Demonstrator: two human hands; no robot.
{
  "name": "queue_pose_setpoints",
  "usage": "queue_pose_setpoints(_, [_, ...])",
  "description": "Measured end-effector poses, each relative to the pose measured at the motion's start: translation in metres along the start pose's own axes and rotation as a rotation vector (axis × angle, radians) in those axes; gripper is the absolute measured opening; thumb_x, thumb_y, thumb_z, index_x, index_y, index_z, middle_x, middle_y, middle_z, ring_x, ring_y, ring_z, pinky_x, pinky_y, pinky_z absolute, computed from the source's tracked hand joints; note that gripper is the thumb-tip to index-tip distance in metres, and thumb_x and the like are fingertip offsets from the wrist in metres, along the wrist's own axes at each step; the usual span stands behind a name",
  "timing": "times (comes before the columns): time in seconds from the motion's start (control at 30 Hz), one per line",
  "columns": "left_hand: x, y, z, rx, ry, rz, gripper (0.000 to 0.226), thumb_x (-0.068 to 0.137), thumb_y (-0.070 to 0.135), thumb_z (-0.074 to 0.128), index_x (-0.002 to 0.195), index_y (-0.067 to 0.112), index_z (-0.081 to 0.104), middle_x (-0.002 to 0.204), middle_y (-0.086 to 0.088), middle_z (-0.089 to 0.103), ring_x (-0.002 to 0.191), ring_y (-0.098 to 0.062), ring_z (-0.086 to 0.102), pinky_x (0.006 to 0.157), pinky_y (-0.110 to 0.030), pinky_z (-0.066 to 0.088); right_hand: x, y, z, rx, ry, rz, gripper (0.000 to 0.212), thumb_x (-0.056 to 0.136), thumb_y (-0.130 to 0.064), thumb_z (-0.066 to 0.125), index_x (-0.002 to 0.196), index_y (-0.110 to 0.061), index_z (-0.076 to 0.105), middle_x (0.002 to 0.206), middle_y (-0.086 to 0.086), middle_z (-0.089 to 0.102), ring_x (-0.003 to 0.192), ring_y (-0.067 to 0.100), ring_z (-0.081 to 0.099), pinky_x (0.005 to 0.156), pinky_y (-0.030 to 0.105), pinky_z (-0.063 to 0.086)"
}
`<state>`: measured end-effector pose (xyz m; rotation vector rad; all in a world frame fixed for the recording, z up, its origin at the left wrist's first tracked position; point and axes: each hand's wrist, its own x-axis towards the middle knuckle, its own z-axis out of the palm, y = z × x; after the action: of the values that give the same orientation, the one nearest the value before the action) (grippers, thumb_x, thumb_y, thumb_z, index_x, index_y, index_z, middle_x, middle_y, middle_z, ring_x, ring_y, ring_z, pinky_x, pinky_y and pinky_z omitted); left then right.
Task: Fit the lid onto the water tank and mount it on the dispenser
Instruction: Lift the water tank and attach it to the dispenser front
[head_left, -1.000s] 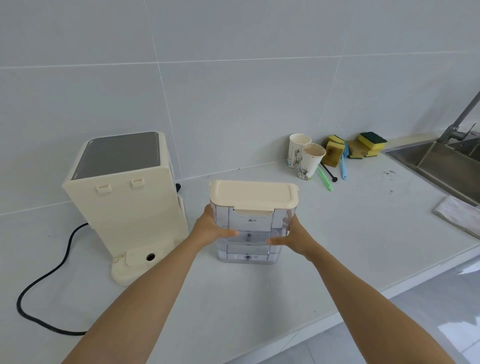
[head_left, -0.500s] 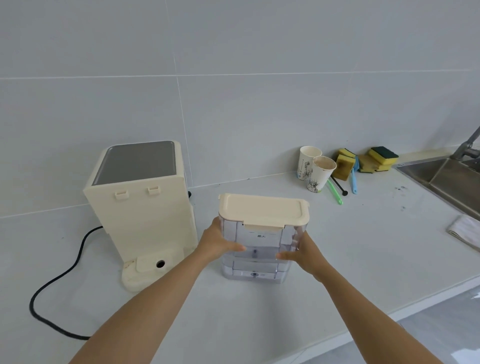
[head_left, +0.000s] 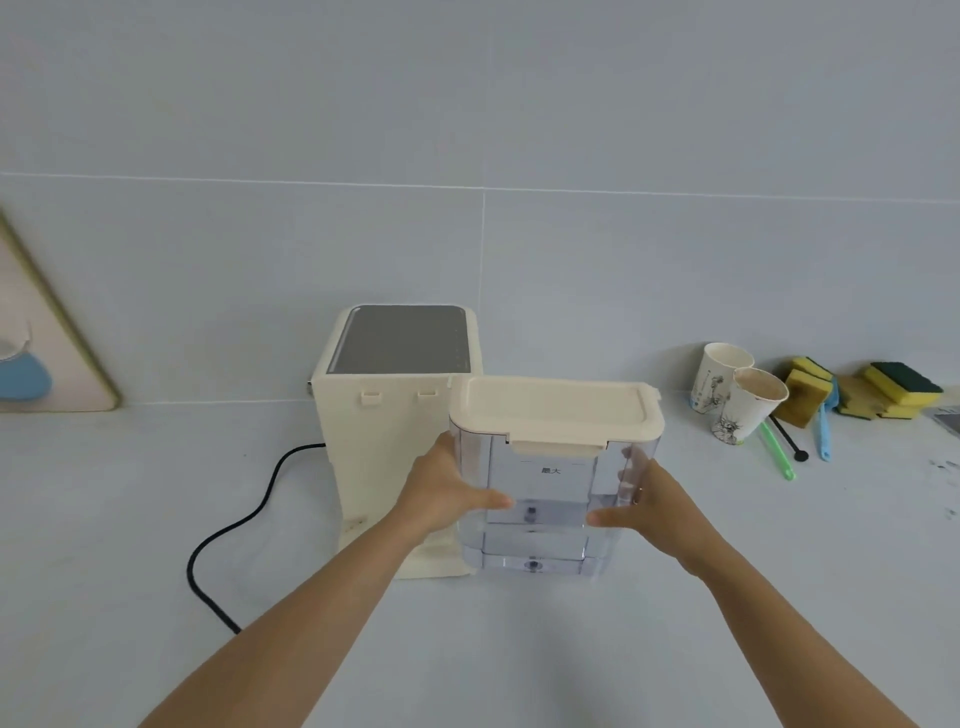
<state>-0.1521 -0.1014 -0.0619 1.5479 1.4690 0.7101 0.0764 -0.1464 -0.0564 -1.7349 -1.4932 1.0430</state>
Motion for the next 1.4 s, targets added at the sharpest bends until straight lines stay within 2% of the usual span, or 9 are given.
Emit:
queue_pose_setpoints(0.27, [-0.003, 0.003, -0.065, -0.04, 0.071, -0.007, 0.075, 0.055, 0.019, 0.087, 0.122, 0.016, 0.052, 0.12, 0.005, 0.063, 0.112, -0.015, 0.058, 0.092, -0.029, 0.046, 0.028, -0.054, 0.032, 0.073, -0.083, -0.051, 0.101, 0.065, -0.006, 0.078, 0.144, -0.012, 0.015, 0.154, 0.01, 0.025, 0.141, 0.025, 0.027, 0.109, 0.038, 0.03])
queue_pose_setpoints(0.33, [-0.006, 0.006, -0.08, -0.054, 0.092, -0.037, 0.07, 0.06, 0.013, 0.085, 0.121, 0.012, 0.051, 0.115, 0.011, 0.053, 0.107, -0.01, 0.052, 0.089, -0.026, 0.042, 0.036, -0.064, 0.042, 0.087, -0.104, -0.06, 0.094, 0.065, -0.006, 0.078, 0.141, -0.016, 0.023, 0.148, 0.007, 0.037, 0.136, 0.025, 0.036, 0.105, 0.036, 0.036])
queue_pose_setpoints(0.4, [-0.007, 0.005, -0.092, -0.072, 0.106, -0.054, 0.069, 0.062, 0.009, 0.083, 0.123, 0.01, 0.052, 0.109, 0.007, 0.052, 0.108, -0.013, 0.051, 0.085, -0.024, 0.037, 0.044, -0.072, 0.053, 0.084, -0.118, -0.073, 0.074, 0.064, -0.005, 0.078, 0.125, -0.021, 0.039, 0.131, 0.003, 0.056, 0.124, 0.024, 0.051, 0.094, 0.03, 0.042])
queue_pose_setpoints(0.5, [-0.007, 0.002, -0.105, -0.093, 0.132, -0.071, 0.068, 0.064, 0.004, 0.081, 0.125, 0.007, 0.052, 0.114, 0.002, 0.055, 0.113, -0.014, 0.051, 0.084, -0.023, 0.036, 0.054, -0.079, 0.067, 0.094, -0.135, -0.073, 0.066, 0.062, -0.007, 0.079, 0.119, -0.016, 0.047, 0.117, 0.002, 0.063, 0.111, 0.02, 0.057, 0.086, 0.029, 0.043])
queue_pose_setpoints(0.6, [-0.006, -0.001, -0.111, -0.13, 0.142, -0.093, 0.068, 0.066, 0.0, 0.079, 0.128, 0.003, 0.049, 0.104, 0.004, 0.048, 0.104, -0.012, 0.048, 0.083, -0.021, 0.035, 0.06, -0.085, 0.076, 0.115, -0.143, -0.092, 0.068, 0.064, -0.004, 0.077, 0.123, -0.017, 0.046, 0.116, -0.001, 0.061, 0.11, 0.016, 0.052, 0.088, 0.028, 0.04])
queue_pose_setpoints(0.8, [0.005, -0.015, -0.118, -0.159, 0.139, -0.12, 0.061, 0.059, -0.001, 0.083, 0.115, 0.008, 0.06, 0.11, 0.001, 0.062, 0.099, -0.013, 0.052, 0.084, -0.025, 0.04, 0.067, -0.083, 0.087, 0.124, -0.138, -0.099, 0.078, 0.061, -0.004, 0.078, 0.128, -0.024, 0.043, 0.126, 0.0, 0.06, 0.119, 0.021, 0.053, 0.098, 0.034, 0.043])
queue_pose_setpoints(1.0, [0.015, -0.024, -0.119, -0.143, 0.132, -0.17, 0.077, 0.05, 0.001, 0.087, 0.121, 0.007, 0.055, 0.122, -0.004, 0.062, 0.111, -0.02, 0.055, 0.09, -0.032, 0.045, 0.069, -0.074, 0.097, 0.147, -0.116, -0.09, 0.079, 0.059, -0.002, 0.079, 0.127, -0.021, 0.045, 0.126, 0.001, 0.061, 0.118, 0.021, 0.055, 0.099, 0.035, 0.044])
queue_pose_setpoints(1.27, [0.016, -0.038, -0.117, -0.153, 0.132, -0.205, 0.071, 0.051, -0.003, 0.086, 0.117, 0.003, 0.057, 0.115, -0.005, 0.064, 0.103, -0.02, 0.057, 0.082, -0.03, 0.045, 0.075, -0.062, 0.11, 0.161, -0.111, -0.051, 0.084, 0.049, -0.014, 0.082, 0.125, -0.023, 0.045, 0.123, 0.0, 0.062, 0.115, 0.023, 0.057, 0.101, 0.043, 0.045])
queue_pose_setpoints(1.4, [0.015, -0.042, -0.114, -0.176, 0.126, -0.194, 0.07, 0.054, -0.007, 0.084, 0.118, 0.003, 0.057, 0.112, -0.005, 0.064, 0.097, -0.017, 0.055, 0.079, -0.027, 0.042, 0.076, -0.057, 0.112, 0.142, -0.104, -0.057, 0.085, 0.052, -0.011, 0.082, 0.127, -0.024, 0.043, 0.124, 0.001, 0.061, 0.116, 0.024, 0.056, 0.101, 0.043, 0.044])
